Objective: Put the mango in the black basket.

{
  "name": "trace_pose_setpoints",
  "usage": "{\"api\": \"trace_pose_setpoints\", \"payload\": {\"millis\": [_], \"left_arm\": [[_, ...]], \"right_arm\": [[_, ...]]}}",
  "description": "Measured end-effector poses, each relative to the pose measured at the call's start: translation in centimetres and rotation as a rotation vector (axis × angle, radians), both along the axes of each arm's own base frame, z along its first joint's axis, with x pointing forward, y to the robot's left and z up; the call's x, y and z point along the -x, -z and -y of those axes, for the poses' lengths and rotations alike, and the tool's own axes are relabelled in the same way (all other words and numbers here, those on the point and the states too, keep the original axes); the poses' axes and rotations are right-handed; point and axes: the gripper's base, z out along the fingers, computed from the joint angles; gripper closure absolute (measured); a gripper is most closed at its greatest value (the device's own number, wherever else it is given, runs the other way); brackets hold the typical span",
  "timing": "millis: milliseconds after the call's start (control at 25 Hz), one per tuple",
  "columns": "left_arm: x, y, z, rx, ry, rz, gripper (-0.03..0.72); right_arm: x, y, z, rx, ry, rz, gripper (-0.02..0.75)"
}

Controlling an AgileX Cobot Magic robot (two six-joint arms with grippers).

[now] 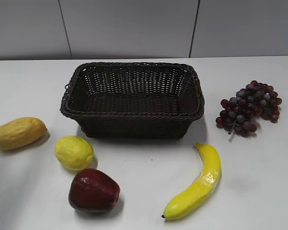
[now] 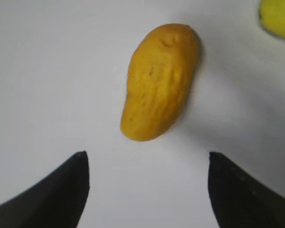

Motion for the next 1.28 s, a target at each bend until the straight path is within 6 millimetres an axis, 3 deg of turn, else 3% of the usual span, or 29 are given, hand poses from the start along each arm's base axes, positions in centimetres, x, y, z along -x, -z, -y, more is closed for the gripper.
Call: {"api": "trace_pose_setpoints", "payload": {"millis": [200,640,1000,1280], "left_arm": [[-2.0,2.4,0.9,0.01,0.177,-0.085,0.097],[-7.0,7.5,1.2,-0.013,0.204,-0.207,0.088],[-8.1,10.7,1.1,-0.035,0.212,-0.262,0.087],[-8.5,11.0,1.1,-0.038,0.208,-0.227,0.104]], "right_arm": [[0.0,0.0,0.0,0.001,0.0,0.0,0.163],[0.0,0.0,0.0,0.001,0.0,0.0,0.163],[0.0,0.0,0.0,0.0,0.0,0.0,0.163],[0.0,0.0,0.0,0.001,-0.001,0.0,0.163]]}}
